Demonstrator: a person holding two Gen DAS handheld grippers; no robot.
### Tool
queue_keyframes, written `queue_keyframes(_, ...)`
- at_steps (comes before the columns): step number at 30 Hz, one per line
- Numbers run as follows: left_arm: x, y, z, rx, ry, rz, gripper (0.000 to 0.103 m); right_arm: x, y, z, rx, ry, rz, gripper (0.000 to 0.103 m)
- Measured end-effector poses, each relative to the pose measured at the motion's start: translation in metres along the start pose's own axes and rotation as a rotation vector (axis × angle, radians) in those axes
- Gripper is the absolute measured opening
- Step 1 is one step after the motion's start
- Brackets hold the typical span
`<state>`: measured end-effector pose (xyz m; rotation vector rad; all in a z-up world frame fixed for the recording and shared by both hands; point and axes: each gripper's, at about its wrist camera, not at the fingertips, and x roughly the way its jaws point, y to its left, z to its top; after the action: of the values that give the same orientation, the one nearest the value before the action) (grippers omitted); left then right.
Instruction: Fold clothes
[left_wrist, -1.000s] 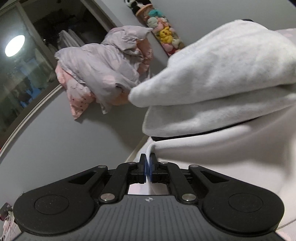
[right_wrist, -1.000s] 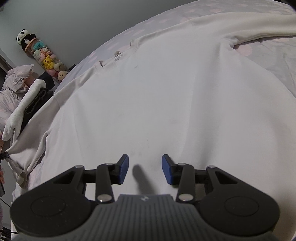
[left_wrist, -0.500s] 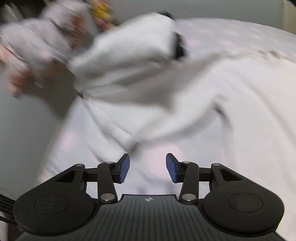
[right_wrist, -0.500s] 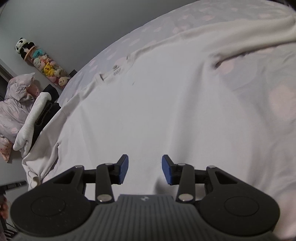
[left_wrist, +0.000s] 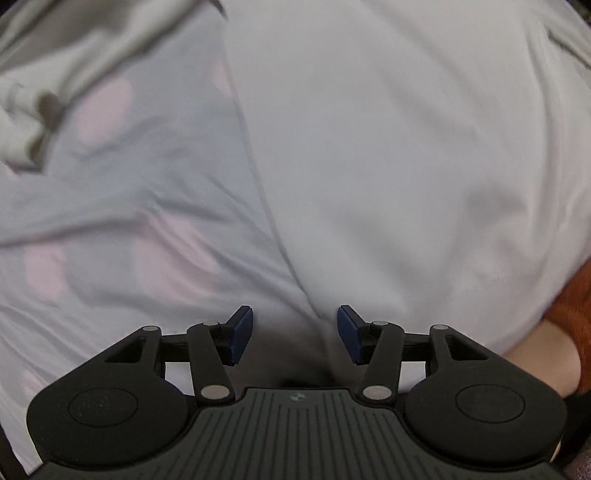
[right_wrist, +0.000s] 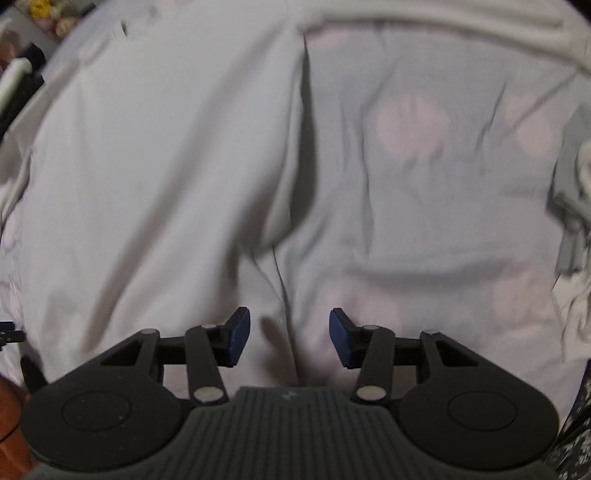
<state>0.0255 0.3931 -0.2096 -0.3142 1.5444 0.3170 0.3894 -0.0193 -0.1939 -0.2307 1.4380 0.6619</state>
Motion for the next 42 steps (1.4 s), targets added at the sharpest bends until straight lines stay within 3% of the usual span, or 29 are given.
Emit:
queue_keyframes(7,0.022,-0.024,-0.007,-0.009,0.043,0.048,0.060,0.037,0.015,0.017,-0.062,0.150,-0.012,0.049)
queue_keyframes(10,0.024,-0.027,-0.009,-0.037,0.039,0.056,0.059,0.048,0.019,0.020,-0.069,0.180,-0.009,0.037)
queue_keyframes(12,0.023,-0.030,-0.012,-0.040,0.031,0.057,0.053,0.049,0.022,0.018,-0.082,0.173,0.004,0.021)
queue_keyframes(14,0.020,-0.033,-0.016,-0.046,0.020,0.034,0.029,0.044,0.022,0.014,-0.093,0.146,0.005,0.011)
queue_keyframes(15,0.018,-0.034,-0.018,-0.049,0.014,0.015,0.024,0.039,0.021,0.010,-0.100,0.126,0.015,0.009)
queue_keyframes(20,0.007,-0.048,-0.032,-0.026,-0.056,0.060,0.011,0.003,0.014,-0.010,-0.088,0.020,0.057,0.008)
queue_keyframes(25,-0.029,-0.042,-0.047,-0.072,-0.141,0.010,0.009,-0.048,0.022,-0.026,-0.113,-0.069,0.091,0.007)
queue_keyframes(29,-0.077,-0.036,-0.040,-0.069,-0.208,-0.017,0.009,-0.092,0.049,-0.039,-0.175,-0.125,0.047,0.007)
queue_keyframes(34,-0.099,-0.039,-0.026,-0.033,-0.205,-0.015,0.009,-0.114,0.047,-0.041,-0.216,-0.103,-0.039,0.006)
queue_keyframes(42,-0.059,-0.035,-0.026,-0.067,-0.103,-0.047,0.012,-0.068,0.037,-0.030,-0.192,-0.033,-0.113,0.007)
